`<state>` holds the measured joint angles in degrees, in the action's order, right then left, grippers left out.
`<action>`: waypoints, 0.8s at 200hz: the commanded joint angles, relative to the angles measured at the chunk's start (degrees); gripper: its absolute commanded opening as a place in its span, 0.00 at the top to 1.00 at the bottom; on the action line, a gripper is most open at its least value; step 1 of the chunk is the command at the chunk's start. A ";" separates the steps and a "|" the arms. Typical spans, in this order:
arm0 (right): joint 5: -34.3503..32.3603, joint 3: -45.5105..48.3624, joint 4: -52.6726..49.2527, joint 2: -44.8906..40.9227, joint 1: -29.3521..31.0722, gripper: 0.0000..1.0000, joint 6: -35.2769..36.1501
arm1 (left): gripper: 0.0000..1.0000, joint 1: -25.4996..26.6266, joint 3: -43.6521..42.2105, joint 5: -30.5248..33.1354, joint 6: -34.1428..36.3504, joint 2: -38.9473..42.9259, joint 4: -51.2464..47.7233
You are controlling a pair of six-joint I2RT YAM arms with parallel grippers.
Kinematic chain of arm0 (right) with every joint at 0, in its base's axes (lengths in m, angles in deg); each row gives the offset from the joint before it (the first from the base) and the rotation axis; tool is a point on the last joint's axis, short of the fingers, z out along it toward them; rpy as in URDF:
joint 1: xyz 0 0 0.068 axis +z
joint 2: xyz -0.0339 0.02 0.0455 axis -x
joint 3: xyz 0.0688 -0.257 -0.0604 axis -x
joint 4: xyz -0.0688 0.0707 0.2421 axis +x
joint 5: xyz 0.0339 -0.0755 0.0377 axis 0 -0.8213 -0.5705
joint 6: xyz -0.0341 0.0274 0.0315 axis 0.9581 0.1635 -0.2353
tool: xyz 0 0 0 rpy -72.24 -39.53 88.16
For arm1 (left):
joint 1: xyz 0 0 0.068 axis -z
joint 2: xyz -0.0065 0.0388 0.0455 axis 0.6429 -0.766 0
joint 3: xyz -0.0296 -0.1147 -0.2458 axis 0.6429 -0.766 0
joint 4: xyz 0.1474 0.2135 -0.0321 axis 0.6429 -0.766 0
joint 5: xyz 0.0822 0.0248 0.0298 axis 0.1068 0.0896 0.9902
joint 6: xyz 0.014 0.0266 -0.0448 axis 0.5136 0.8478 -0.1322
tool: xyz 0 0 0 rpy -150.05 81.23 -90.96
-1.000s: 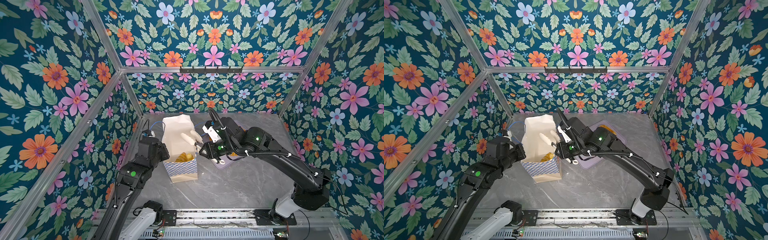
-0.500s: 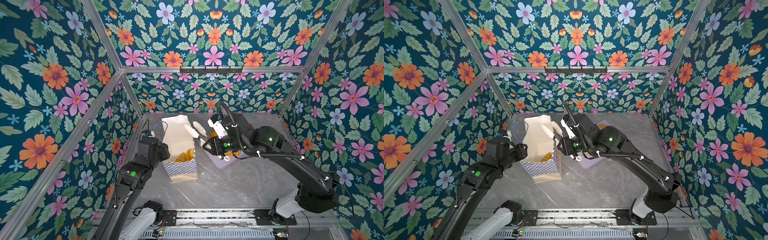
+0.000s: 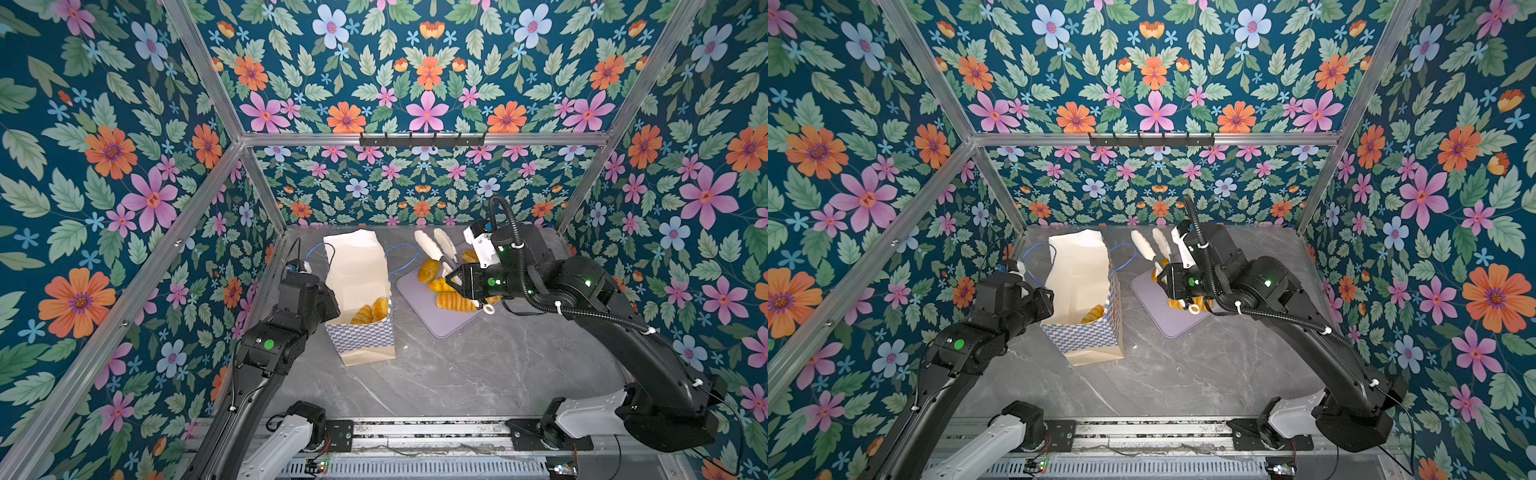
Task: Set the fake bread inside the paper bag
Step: 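Move the tongs back over the bread tray with the right gripper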
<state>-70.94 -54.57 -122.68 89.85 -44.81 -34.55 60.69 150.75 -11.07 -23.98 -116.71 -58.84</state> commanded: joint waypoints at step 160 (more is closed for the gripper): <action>15.39 21.97 13.69 -0.06 -21.68 0.56 -3.38 | 0.71 -0.03 -0.20 -1.49 1.14 -1.00 2.53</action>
<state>-57.36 -32.75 -113.04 88.54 -65.90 -36.93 60.69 150.45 -12.31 -23.08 -117.76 -57.66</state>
